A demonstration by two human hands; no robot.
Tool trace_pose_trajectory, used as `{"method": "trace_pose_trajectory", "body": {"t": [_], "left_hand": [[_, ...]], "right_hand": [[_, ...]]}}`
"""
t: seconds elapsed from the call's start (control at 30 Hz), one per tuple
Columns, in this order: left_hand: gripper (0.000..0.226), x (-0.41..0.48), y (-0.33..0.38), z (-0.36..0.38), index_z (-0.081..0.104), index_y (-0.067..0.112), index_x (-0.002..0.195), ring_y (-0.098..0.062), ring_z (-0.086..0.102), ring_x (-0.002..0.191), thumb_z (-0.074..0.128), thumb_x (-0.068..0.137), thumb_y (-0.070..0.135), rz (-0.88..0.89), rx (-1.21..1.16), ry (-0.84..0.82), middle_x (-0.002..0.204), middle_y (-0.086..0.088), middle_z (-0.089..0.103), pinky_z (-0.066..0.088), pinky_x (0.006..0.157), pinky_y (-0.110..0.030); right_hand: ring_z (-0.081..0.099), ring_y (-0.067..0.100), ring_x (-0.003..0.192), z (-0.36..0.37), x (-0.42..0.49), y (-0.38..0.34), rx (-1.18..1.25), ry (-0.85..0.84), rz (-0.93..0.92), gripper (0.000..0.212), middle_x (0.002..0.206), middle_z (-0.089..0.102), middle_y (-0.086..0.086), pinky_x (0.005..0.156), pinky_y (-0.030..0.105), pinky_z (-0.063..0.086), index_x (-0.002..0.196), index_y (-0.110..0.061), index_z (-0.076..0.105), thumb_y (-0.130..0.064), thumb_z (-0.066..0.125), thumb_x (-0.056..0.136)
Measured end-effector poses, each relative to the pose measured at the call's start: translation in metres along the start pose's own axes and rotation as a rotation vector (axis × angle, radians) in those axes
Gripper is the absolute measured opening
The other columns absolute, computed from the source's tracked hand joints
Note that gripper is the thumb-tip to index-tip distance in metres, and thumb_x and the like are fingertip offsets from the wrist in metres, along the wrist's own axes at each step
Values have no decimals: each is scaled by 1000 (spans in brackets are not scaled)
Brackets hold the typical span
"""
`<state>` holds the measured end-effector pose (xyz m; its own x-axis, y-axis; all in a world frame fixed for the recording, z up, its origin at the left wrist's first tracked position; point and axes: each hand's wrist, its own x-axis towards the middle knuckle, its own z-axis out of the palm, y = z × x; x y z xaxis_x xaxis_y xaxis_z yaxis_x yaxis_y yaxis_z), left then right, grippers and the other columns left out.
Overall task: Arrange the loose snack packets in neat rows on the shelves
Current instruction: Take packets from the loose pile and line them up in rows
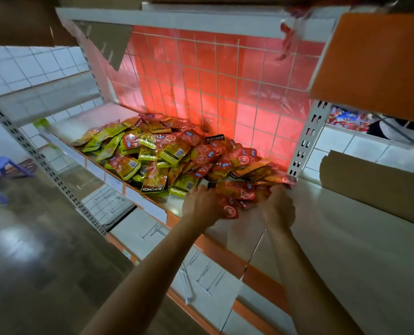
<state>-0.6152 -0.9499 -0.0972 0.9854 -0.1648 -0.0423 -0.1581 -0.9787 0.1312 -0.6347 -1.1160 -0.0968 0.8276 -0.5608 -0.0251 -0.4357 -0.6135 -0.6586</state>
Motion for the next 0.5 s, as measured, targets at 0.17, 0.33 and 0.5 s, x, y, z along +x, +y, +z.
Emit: {"method": "trace_pose_trajectory", "body": {"t": [0.17, 0.33, 0.5], "left_hand": [[67, 1, -2, 0, 53, 15, 114, -26, 62, 97, 68, 73, 67, 60, -75, 46, 109, -8, 60, 46, 71, -32], [74, -1, 3, -3, 55, 18, 112, -30, 64, 91, 64, 67, 76, 51, -241, 12, 102, -10, 66, 49, 68, -32], [44, -6, 15, -3, 61, 13, 110, -28, 63, 95, 66, 84, 49, 91, -442, -54, 104, -9, 67, 47, 74, -30]], "right_hand": [[59, 34, 108, -4, 4, 2, 114, 20, 99, 23, 116, 64, 11, 80, 31, 39, 109, -17, 61, -19, 61, 85], [58, 34, 106, -15, 1, 11, 208, 92, 107, 25, 114, 65, 12, 80, 30, 41, 109, -10, 64, -10, 57, 85], [58, 32, 109, -31, -11, 32, 362, 228, 153, 27, 116, 64, 14, 85, 31, 44, 112, -11, 61, -8, 53, 86]]}}
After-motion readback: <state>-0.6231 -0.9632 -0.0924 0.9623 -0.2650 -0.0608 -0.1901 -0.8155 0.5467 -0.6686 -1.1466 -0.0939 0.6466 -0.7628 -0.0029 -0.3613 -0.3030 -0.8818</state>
